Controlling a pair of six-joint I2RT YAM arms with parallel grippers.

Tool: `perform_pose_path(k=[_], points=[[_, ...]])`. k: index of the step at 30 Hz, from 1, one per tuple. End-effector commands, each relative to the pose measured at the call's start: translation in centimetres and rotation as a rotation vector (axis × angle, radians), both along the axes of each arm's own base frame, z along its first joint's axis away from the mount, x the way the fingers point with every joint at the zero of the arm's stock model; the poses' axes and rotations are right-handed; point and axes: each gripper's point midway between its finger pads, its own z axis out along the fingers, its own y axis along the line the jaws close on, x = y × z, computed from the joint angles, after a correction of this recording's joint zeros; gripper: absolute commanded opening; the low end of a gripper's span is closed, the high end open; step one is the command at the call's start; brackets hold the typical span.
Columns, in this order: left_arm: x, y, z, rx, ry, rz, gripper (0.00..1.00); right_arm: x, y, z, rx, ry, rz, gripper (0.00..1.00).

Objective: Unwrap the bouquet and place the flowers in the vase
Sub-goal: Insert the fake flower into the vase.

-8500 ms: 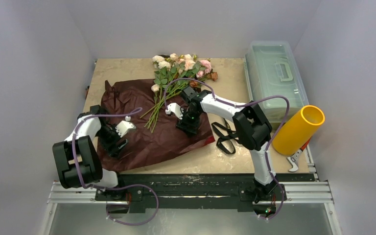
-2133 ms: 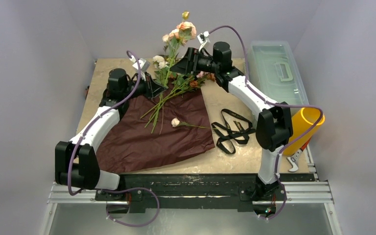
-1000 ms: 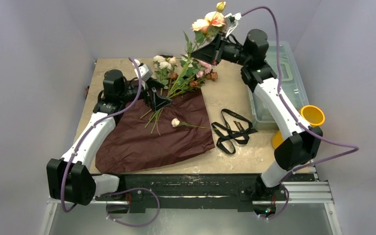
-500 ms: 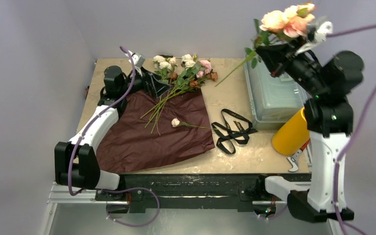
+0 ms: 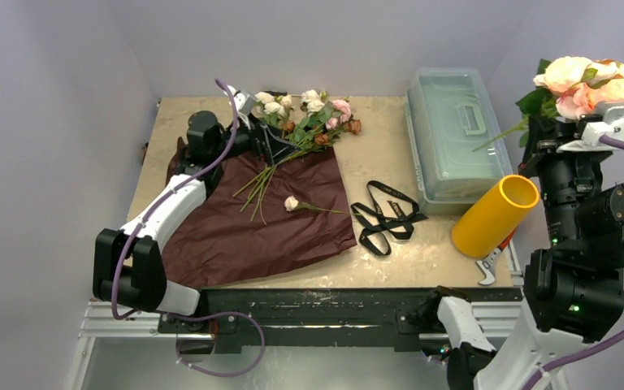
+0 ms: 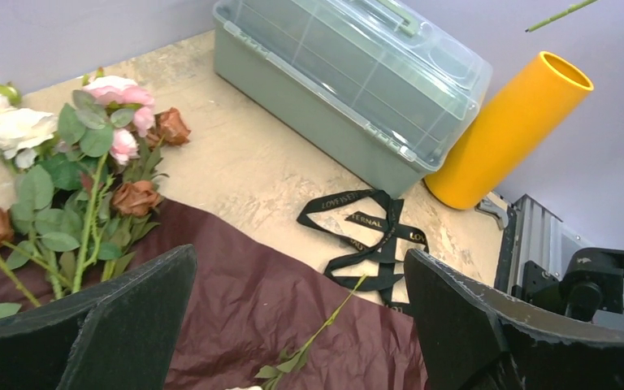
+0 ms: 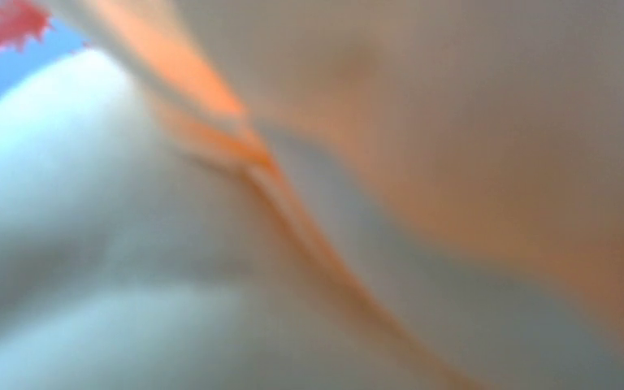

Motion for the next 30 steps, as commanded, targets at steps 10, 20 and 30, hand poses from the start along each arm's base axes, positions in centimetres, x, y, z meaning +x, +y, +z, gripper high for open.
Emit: perform_pose_path(k=[10,20,30], points=[[-0.9,-3.2,1.7,-0.013,-0.105,-0.039,1.00,-6.8,-6.1,-0.8,0.027,0.050,-0.460,0.00],[-0.6,-3.5,1.8,0.027,-0.110,-0.041,1.00,-5.1,-7.6,-2.2,0.105,0.109,-0.516,0.00],[0.6,-3.4,0.9,0.049,-0.065,-0.009,1.00,-1.8,-9.5,-6.7,0.184,0.241,-0.533,0.00]])
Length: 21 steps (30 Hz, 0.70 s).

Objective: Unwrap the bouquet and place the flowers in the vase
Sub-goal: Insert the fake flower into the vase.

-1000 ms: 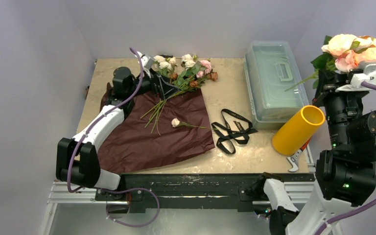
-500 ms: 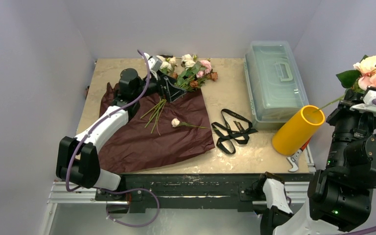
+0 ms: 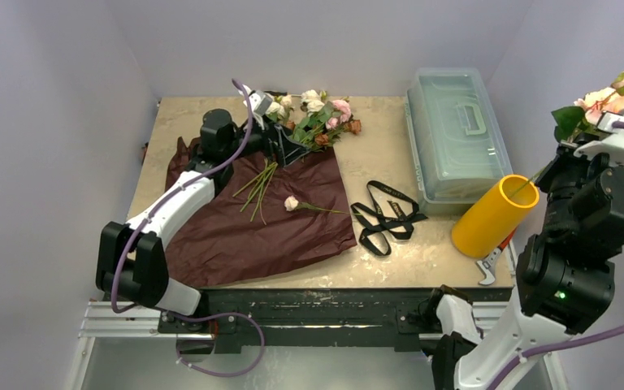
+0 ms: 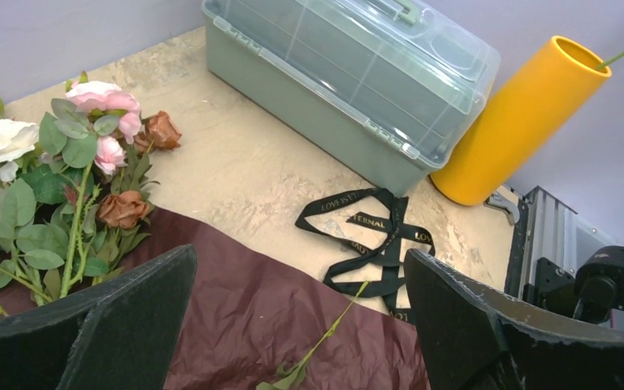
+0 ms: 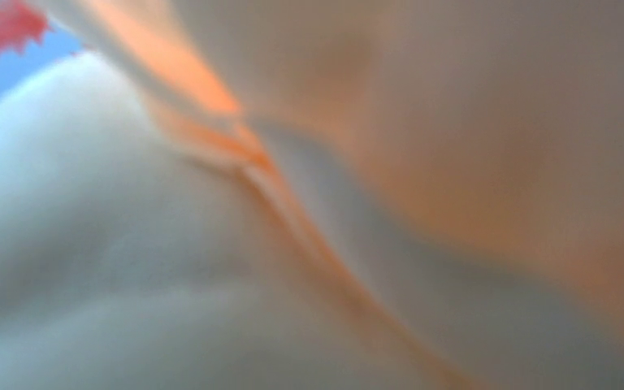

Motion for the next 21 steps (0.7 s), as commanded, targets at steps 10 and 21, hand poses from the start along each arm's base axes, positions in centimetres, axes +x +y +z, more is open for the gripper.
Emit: perform_pose_path(k=[10,21], points=[[2.0,-0.1,0.1,0.040,0.004,0.042,1.00,5.4,-3.9,-11.8,0.196,0.284,-0.077,0.05],[3.6,0.7,-2.3,0.106,0.081,0.121,1.00,4.8,-2.9,-12.7,0.223,0.323,-0.044,0.62]])
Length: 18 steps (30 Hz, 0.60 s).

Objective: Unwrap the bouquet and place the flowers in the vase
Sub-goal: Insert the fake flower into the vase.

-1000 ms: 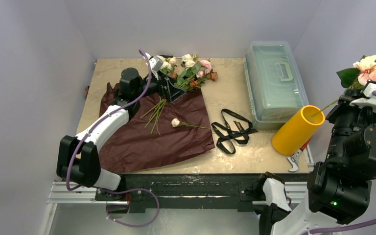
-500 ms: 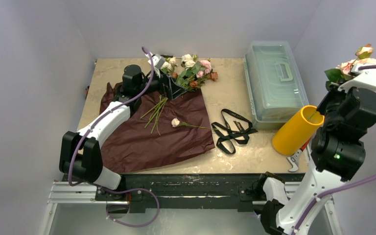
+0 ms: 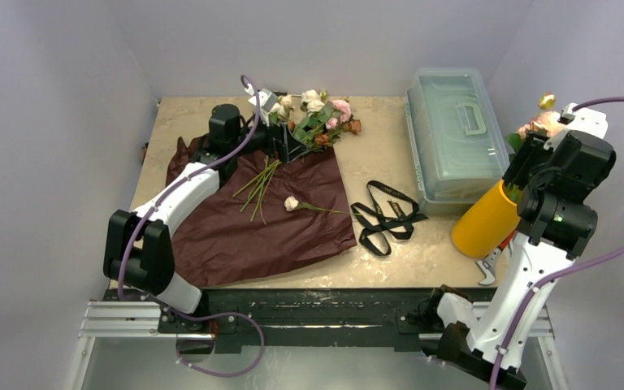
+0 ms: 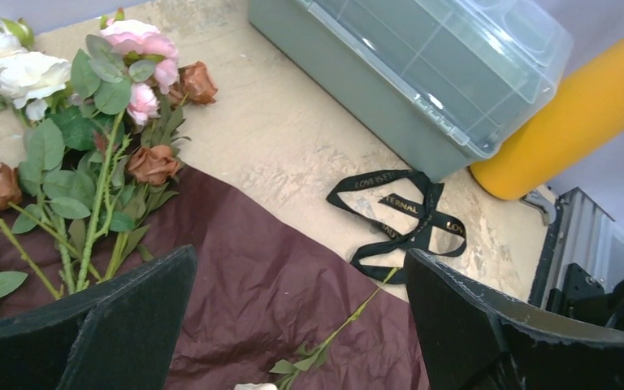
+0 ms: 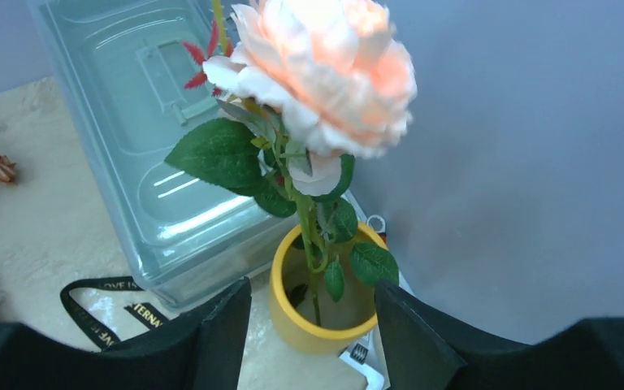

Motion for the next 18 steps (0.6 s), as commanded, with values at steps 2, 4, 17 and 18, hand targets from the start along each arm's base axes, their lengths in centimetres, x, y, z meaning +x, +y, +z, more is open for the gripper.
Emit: perform_pose_path(k=[2,4,17,18], points=[[1.5,0.5,0.2,0.060,-0.008,0.055,1.00,-1.2,1.5,2.9,-0.022,-0.089,0.041,0.67],[1.6,0.6,0.1,0.070,-0.002,0.064,1.00,-1.5,2.3,3.7,-0.021,-0.118,0.072,0.68],[3.5,3.5,-3.1,0.216,0.151,0.252,1.00,1.1,5.7,7.7,-0.043,-0.193,0.345,0.76],[3.8,3.9,-3.3,0.238,0.154,0.271,1.00,1.6,5.9,7.9,-0.045,-0.194,0.370,0.78]])
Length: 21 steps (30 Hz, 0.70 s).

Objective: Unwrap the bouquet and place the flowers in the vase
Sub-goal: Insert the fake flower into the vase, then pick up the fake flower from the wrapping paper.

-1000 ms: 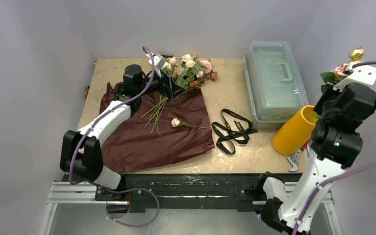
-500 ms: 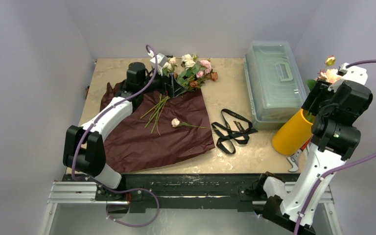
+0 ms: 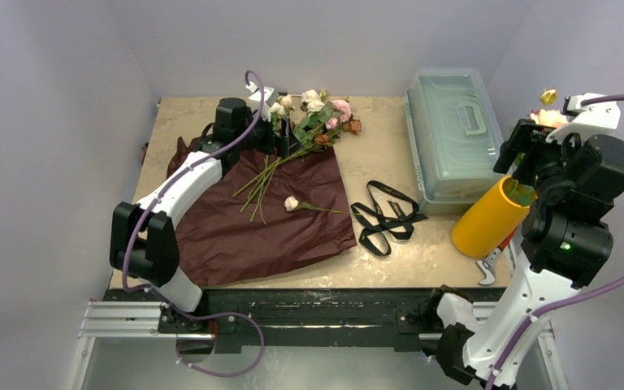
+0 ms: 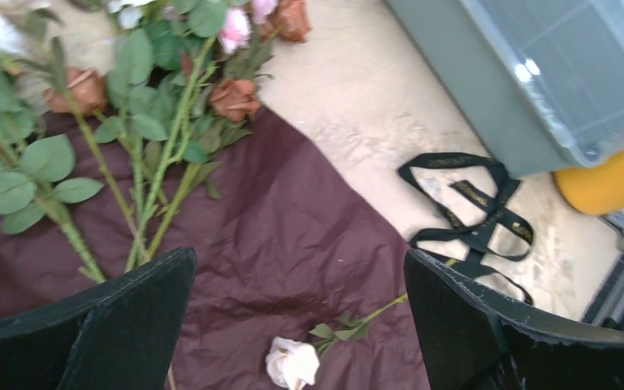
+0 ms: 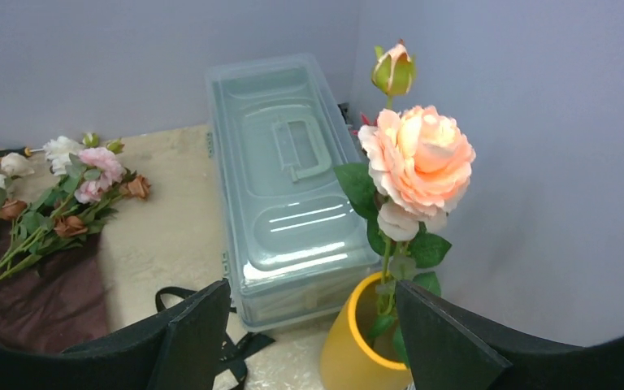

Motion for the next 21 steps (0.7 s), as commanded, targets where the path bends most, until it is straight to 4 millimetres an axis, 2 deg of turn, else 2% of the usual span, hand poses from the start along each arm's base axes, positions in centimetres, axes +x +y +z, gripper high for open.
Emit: perform_pose_path(k=[1,7,11,13,17,21], points=[[1.9,2.0,-0.2,0.118,0.009,0.113,1.00,2.9,1.1,1.0,-0.017,-0.006,0.156,0.81],[4.2,4.0,-1.7,0.246,0.010,0.104,0.98,6.7,1.4,2.2,-0.026,-0.027,0.283,0.92],[6.2,3.7,-3.5,0.351,0.007,-0.001,0.80,9.2,2.4,1.7,-0.038,0.004,0.340,0.94],[7.8,3.6,-4.2,0.367,0.019,0.014,0.71,10.6,4.2,1.0,-0.052,0.030,0.393,0.94],[10.4,2.8,-7.0,0.344,0.056,0.051,0.62,12.1,6.0,0.2,-0.032,0.040,0.452,0.94],[12.6,2.7,-9.8,0.342,0.106,0.111,0.53,12.7,6.9,-0.1,-0.012,0.040,0.481,0.94]])
